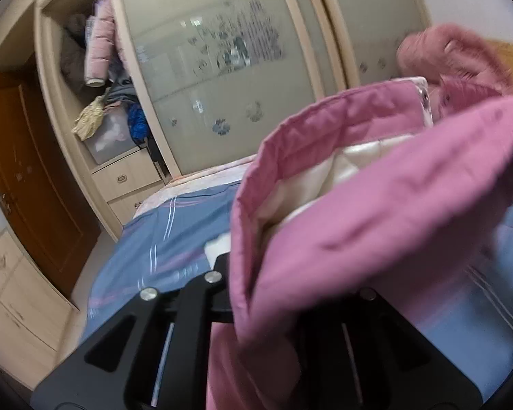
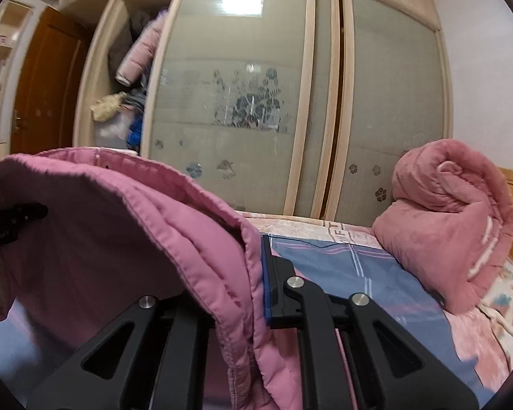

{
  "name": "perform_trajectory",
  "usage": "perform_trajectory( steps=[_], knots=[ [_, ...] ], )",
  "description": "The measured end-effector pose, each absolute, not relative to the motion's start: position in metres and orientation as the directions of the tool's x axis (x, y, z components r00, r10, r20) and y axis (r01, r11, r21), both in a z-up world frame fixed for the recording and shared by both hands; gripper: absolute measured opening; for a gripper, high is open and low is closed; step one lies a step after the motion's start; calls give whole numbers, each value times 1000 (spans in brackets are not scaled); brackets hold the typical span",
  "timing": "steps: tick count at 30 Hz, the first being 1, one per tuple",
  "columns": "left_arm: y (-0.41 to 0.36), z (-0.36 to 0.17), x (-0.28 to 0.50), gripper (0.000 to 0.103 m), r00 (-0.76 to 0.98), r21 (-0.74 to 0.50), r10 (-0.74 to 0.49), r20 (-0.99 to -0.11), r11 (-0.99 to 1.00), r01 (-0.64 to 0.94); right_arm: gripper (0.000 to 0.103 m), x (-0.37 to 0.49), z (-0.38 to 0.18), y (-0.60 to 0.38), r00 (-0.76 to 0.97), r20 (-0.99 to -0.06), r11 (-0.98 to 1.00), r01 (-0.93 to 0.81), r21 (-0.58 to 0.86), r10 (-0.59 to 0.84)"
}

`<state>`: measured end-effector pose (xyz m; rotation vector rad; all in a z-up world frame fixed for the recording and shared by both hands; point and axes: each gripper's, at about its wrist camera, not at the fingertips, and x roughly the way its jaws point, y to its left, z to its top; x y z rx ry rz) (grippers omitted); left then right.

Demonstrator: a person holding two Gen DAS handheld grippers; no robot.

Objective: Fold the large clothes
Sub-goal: 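Lift the hem with both grippers and fold it over onto the hood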

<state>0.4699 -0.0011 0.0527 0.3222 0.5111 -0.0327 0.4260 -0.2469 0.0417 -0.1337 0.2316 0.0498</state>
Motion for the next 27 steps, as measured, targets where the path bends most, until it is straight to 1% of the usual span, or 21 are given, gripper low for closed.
perform_trajectory(
  steps=[3, 6, 7, 9, 10, 11, 12, 13, 14, 15, 16, 17, 19, 20, 21, 22, 24, 25, 27],
  knots=[
    [-5, 44, 554, 12, 816, 331, 83, -571, 934, 136, 9, 507, 38, -251, 949, -315, 995, -56, -87, 26],
    [-7, 14, 624, 13, 728, 323, 98, -678, 930, 176, 9, 584, 10, -255, 902, -431, 998, -47, -53, 20],
    [-9, 2, 639, 16, 711, 342, 118, -694, 922, 180, 9, 600, -2, -256, 887, -461, 998, -47, -50, 19],
    [-13, -27, 667, 20, 671, 357, 135, -729, 911, 205, 20, 627, -27, -255, 858, -514, 998, -40, -51, 8],
    [-13, -41, 677, 21, 650, 345, 135, -748, 915, 208, 41, 638, -42, -253, 849, -528, 997, -42, -57, 6],
    [-12, -56, 686, 22, 631, 326, 129, -765, 923, 206, 69, 643, -50, -250, 845, -535, 997, -46, -65, 4],
    [-13, -62, 690, 22, 628, 320, 126, -768, 925, 205, 80, 644, -55, -246, 844, -536, 996, -36, -80, -12],
    [-16, -69, 693, 22, 631, 324, 127, -765, 923, 207, 87, 641, -54, -245, 859, -511, 995, -16, -98, -36],
    [-18, -73, 694, 22, 636, 332, 129, -761, 920, 210, 87, 634, -49, -246, 880, -474, 995, -2, -95, -44],
    [-21, -77, 696, 22, 643, 346, 136, -754, 914, 212, 87, 621, -40, -251, 911, -407, 996, 32, -80, -62],
    [-22, -80, 697, 22, 644, 350, 137, -752, 912, 214, 93, 595, -24, -261, 956, -271, 994, 106, -28, -110],
    [-22, -82, 698, 22, 643, 346, 134, -754, 914, 215, 102, 574, -13, -270, 975, -172, 988, 151, 36, -143],
    [-22, -85, 701, 22, 639, 337, 131, -758, 918, 211, 102, 523, 5, -293, 974, 11, 952, 217, 215, -225],
    [-21, -85, 702, 22, 639, 336, 131, -758, 918, 210, 102, 508, 9, -299, 968, 46, 939, 226, 261, -246],
    [-21, -85, 702, 22, 642, 340, 133, -755, 917, 209, 102, 497, 11, -303, 966, 58, 932, 225, 286, -251],
    [-22, -87, 703, 22, 643, 342, 133, -755, 916, 212, 102, 494, 10, -300, 977, 29, 940, 193, 281, -209],
    [-23, -89, 705, 22, 648, 352, 139, -749, 912, 210, 102, 509, 2, -286, 987, -96, 968, 144, 207, -126],
    [-22, -89, 706, 22, 650, 355, 142, -746, 911, 209, 102, 525, -6, -273, 979, -190, 982, 99, 158, -68],
    [-21, -89, 707, 22, 654, 362, 147, -742, 909, 206, 102, 556, -22, -253, 941, -339, 994, 38, 106, 0]
  ],
)
